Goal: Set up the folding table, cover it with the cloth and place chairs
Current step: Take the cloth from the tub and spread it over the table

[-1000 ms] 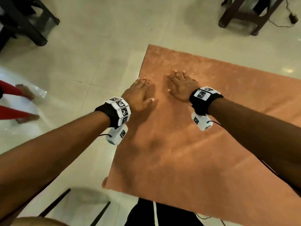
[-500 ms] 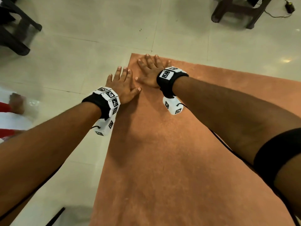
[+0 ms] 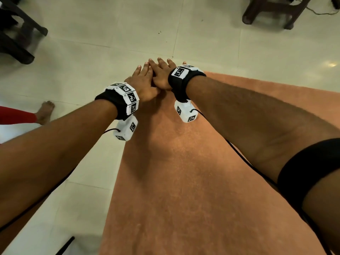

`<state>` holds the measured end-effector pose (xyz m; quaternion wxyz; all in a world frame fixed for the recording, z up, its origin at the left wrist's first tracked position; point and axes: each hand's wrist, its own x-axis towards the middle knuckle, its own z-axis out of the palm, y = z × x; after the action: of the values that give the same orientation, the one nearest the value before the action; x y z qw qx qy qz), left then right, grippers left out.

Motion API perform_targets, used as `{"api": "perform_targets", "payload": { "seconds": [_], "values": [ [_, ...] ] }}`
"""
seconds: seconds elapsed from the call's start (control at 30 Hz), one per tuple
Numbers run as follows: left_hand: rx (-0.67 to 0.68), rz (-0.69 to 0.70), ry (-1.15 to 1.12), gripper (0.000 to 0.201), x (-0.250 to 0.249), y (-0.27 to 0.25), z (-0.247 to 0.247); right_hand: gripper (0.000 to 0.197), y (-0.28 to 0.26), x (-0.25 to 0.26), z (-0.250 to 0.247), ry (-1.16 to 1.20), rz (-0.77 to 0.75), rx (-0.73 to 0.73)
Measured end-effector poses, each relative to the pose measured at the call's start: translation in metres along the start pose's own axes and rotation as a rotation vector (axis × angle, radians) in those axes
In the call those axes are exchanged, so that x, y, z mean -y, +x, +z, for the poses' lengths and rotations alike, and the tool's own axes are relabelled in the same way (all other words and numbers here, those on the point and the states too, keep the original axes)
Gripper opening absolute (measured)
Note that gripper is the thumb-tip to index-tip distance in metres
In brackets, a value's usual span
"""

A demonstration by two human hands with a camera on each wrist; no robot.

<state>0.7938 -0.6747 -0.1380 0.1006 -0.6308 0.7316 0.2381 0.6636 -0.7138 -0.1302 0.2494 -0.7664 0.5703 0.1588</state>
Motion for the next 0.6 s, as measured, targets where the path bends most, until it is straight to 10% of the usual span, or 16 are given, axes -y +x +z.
{"api": "perform_targets", "payload": {
  "seconds": [0.3,0.6],
  "values": [
    [-0.027,-0.081,-0.076,0.087,-0.009,-0.049,0.003,0.072,-0.015,-0.003,0.000,-0.009,-0.046,-0.035],
    [0.013,-0.161,-0.370,0.087,-0.003,-0.231,0.087,0.077,-0.160,-0.009,0.065,-0.095,-0.122,-0.050]
  ]
}}
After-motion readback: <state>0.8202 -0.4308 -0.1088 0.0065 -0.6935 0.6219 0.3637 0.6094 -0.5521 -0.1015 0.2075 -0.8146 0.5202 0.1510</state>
